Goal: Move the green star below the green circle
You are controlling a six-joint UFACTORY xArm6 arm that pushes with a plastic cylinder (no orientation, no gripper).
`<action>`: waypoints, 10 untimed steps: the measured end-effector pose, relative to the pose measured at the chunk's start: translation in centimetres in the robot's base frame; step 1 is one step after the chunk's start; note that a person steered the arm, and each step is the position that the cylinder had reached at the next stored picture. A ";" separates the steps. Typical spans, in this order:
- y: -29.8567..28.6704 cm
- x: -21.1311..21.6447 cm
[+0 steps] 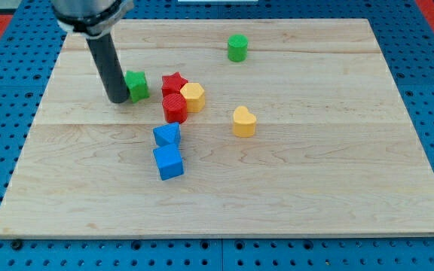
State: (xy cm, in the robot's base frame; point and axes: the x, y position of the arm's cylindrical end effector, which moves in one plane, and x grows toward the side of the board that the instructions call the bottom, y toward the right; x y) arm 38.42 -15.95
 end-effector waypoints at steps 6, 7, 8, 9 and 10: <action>-0.5 -7.8; -1.0 -2.4; 1.0 0.4; 2.5 -0.8; 2.5 -2.5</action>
State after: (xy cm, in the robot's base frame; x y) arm 35.97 -13.45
